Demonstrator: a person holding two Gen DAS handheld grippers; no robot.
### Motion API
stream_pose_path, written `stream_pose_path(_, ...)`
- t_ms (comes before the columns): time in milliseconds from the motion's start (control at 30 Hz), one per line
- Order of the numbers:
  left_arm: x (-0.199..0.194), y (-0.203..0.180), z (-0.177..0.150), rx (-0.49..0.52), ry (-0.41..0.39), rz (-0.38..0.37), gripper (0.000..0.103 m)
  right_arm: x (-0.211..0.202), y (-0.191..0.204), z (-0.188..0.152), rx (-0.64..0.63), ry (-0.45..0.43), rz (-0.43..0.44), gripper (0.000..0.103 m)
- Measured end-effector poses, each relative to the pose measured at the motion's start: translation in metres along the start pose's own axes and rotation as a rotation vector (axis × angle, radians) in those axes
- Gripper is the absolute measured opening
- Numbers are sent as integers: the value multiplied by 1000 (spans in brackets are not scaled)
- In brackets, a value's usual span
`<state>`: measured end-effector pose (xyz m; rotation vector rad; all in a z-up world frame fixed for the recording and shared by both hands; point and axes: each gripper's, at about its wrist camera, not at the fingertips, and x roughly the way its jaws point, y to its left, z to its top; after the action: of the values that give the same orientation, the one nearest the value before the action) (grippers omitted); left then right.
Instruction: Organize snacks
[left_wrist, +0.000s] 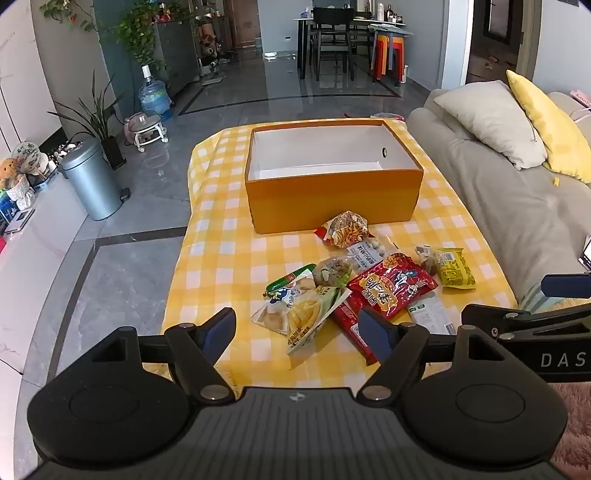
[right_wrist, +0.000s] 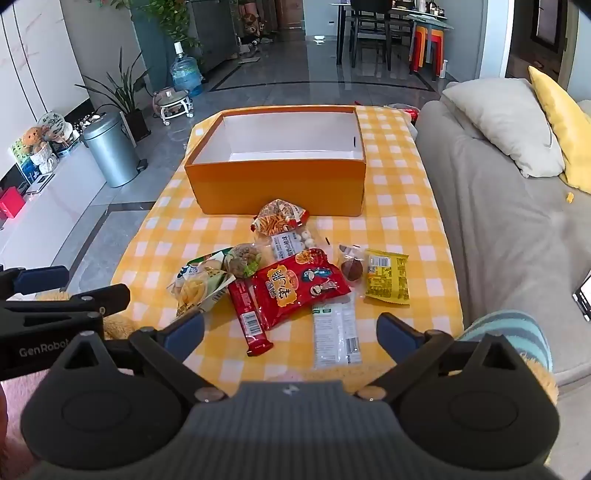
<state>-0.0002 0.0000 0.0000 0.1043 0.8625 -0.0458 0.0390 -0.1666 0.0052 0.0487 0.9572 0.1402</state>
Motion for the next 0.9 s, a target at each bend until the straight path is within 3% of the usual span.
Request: stream_pose_path(900, 0, 0, 0, -2, 10, 0, 88, 0, 2, 1, -10, 3, -10, 97)
